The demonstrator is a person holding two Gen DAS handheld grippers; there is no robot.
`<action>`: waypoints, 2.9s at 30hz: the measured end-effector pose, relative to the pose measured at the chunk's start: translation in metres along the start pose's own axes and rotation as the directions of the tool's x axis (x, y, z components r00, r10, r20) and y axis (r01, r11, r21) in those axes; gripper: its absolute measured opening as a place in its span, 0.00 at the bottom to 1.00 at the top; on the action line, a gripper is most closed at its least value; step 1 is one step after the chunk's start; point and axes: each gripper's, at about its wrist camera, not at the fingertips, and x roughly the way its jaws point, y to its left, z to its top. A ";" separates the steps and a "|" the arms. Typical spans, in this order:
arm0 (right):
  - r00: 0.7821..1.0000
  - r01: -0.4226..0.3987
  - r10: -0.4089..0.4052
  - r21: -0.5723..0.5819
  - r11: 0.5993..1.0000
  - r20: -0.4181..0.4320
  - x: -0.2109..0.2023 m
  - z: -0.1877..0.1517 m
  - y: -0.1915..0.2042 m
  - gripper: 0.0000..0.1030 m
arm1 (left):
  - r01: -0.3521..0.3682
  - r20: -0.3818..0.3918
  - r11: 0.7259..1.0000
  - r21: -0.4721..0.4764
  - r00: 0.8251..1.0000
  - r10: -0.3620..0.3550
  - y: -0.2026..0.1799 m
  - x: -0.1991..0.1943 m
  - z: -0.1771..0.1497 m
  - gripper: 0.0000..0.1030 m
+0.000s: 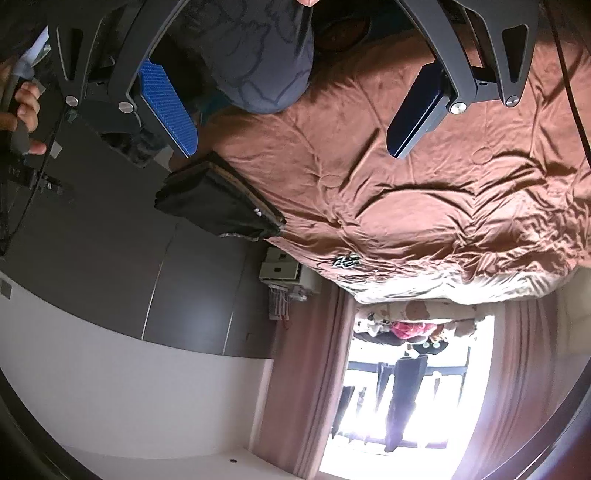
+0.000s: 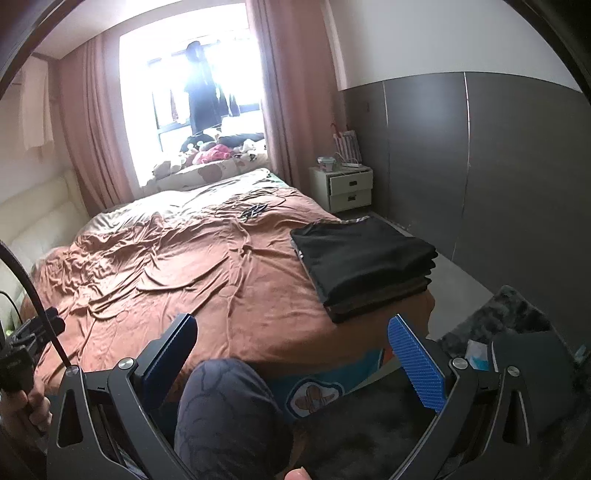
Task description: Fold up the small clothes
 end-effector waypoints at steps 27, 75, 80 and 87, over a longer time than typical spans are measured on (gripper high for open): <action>1.000 0.010 -0.011 -0.051 0.999 -0.015 0.009 -0.033 0.038 1.00 | -0.079 0.041 0.997 0.004 0.996 0.079 0.033 -0.036 -0.038 1.00; 1.000 0.024 -0.025 -0.050 0.998 -0.010 0.014 -0.036 0.036 1.00 | -0.099 0.038 0.995 0.003 0.994 0.099 0.035 -0.037 -0.039 1.00; 1.000 0.024 -0.025 -0.048 0.999 -0.015 0.016 -0.036 0.035 1.00 | -0.104 0.037 0.995 -0.008 0.994 0.104 0.039 -0.037 -0.039 1.00; 0.999 0.023 -0.025 -0.052 0.998 -0.020 0.016 -0.035 0.036 1.00 | -0.115 0.035 0.993 -0.019 0.993 0.115 0.041 -0.036 -0.039 1.00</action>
